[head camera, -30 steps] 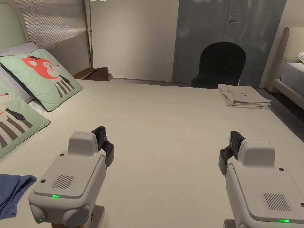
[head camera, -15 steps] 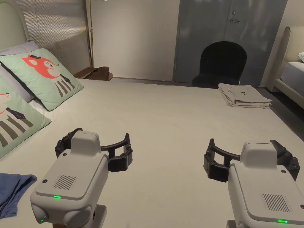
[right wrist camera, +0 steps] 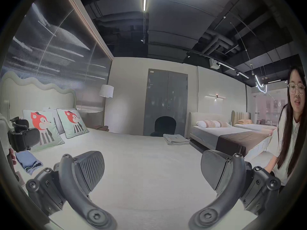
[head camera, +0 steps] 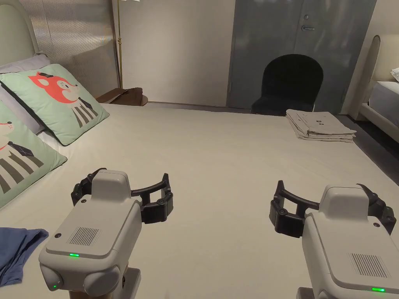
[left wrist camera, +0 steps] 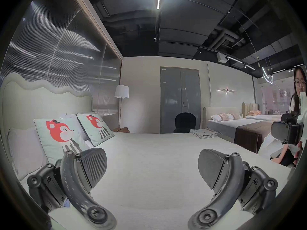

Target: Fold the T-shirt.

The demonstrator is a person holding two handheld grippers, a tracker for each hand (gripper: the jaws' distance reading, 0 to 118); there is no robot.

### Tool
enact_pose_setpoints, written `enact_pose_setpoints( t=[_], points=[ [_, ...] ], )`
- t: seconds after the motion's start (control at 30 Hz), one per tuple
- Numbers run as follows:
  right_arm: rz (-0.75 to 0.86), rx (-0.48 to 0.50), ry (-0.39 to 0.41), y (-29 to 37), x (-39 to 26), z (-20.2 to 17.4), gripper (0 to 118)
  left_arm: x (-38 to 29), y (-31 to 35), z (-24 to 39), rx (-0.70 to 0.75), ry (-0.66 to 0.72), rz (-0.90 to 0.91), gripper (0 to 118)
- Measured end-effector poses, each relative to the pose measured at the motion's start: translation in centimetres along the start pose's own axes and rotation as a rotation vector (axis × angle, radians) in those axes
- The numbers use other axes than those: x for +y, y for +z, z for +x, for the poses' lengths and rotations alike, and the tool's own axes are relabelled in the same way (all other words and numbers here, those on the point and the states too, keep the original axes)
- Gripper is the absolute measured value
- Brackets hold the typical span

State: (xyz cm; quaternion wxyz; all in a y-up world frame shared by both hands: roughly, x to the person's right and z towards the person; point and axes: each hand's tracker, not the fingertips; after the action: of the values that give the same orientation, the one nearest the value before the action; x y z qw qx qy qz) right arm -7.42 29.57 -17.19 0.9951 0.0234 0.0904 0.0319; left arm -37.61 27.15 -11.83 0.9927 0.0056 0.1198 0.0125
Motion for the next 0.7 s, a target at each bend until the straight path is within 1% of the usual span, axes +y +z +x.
enact_pose_setpoints(
  t=[0.7],
  points=[
    [0.007,0.012,0.004,0.04,0.27,-0.37,114,-0.07,-0.02,-0.08,0.001,-0.012,0.001,110]
  ],
)
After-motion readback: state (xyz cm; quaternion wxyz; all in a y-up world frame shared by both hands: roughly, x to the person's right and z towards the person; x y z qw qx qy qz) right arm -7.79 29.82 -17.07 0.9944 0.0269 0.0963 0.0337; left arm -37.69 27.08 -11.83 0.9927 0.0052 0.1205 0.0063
